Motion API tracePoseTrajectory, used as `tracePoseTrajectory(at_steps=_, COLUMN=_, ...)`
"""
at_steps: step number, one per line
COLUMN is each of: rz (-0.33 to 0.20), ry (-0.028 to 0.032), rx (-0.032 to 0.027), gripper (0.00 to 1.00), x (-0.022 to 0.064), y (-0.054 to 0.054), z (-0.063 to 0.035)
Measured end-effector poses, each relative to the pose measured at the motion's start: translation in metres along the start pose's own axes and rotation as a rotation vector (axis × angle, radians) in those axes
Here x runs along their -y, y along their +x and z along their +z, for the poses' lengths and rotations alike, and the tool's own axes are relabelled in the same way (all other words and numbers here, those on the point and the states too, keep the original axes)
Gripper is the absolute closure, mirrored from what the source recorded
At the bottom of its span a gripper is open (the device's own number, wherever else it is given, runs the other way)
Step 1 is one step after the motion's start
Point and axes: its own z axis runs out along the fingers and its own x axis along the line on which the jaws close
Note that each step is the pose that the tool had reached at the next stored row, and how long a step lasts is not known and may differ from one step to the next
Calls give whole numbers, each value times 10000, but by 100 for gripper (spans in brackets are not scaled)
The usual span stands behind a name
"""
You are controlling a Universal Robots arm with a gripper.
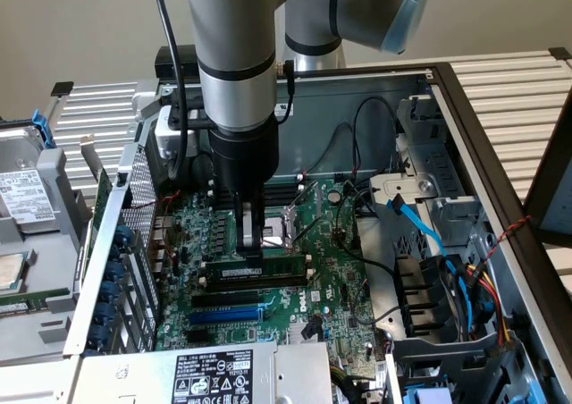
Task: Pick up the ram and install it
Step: 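Insert the ram into the slot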
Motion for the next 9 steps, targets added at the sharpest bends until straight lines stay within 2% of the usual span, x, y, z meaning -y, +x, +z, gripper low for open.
tracePoseTrajectory(at_steps=9, rz=0, ry=2, rx=3, gripper=88, x=0, y=0, z=10)
